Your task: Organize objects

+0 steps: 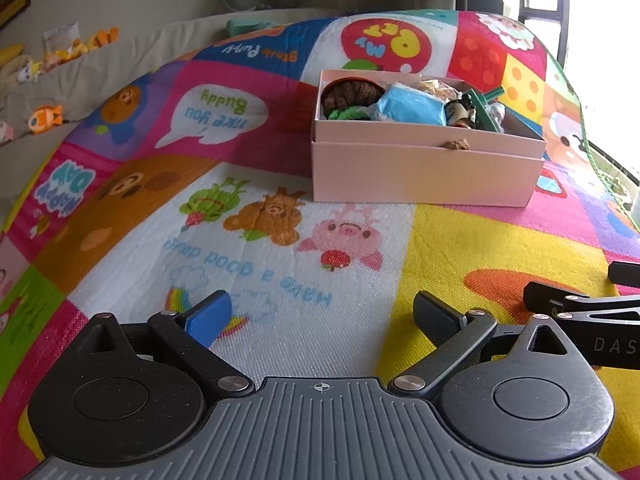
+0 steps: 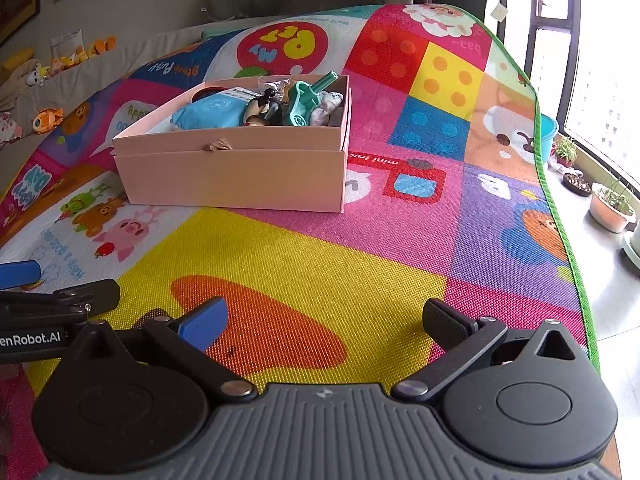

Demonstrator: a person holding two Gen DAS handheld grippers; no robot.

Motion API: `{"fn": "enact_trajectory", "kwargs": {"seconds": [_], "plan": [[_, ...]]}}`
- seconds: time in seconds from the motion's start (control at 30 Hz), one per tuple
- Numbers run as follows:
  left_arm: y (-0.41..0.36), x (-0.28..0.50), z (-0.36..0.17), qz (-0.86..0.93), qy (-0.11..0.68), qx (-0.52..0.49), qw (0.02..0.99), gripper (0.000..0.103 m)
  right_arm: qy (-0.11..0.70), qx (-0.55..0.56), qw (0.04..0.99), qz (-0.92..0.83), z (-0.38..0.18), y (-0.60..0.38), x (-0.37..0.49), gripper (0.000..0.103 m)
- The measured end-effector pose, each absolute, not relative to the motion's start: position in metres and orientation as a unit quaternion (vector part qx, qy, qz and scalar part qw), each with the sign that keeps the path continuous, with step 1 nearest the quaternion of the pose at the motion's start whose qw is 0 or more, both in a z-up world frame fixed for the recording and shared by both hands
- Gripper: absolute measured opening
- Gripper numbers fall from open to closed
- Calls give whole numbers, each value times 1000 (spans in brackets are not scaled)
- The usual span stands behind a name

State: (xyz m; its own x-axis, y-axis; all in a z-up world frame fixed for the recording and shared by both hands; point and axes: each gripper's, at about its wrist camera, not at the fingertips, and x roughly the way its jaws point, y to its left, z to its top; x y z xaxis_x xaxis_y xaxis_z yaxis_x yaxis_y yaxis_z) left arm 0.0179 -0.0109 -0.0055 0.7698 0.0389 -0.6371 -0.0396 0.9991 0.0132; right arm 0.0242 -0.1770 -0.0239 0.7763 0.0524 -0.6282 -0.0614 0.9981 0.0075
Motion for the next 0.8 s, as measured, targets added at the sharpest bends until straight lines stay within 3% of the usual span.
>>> {"fn": "enact_trajectory", "kwargs": {"seconds": [0.8], "plan": [[-11, 17, -6, 20, 338, -2, 941, 101, 333, -7, 942, 30, -24, -177, 24, 103]]}}
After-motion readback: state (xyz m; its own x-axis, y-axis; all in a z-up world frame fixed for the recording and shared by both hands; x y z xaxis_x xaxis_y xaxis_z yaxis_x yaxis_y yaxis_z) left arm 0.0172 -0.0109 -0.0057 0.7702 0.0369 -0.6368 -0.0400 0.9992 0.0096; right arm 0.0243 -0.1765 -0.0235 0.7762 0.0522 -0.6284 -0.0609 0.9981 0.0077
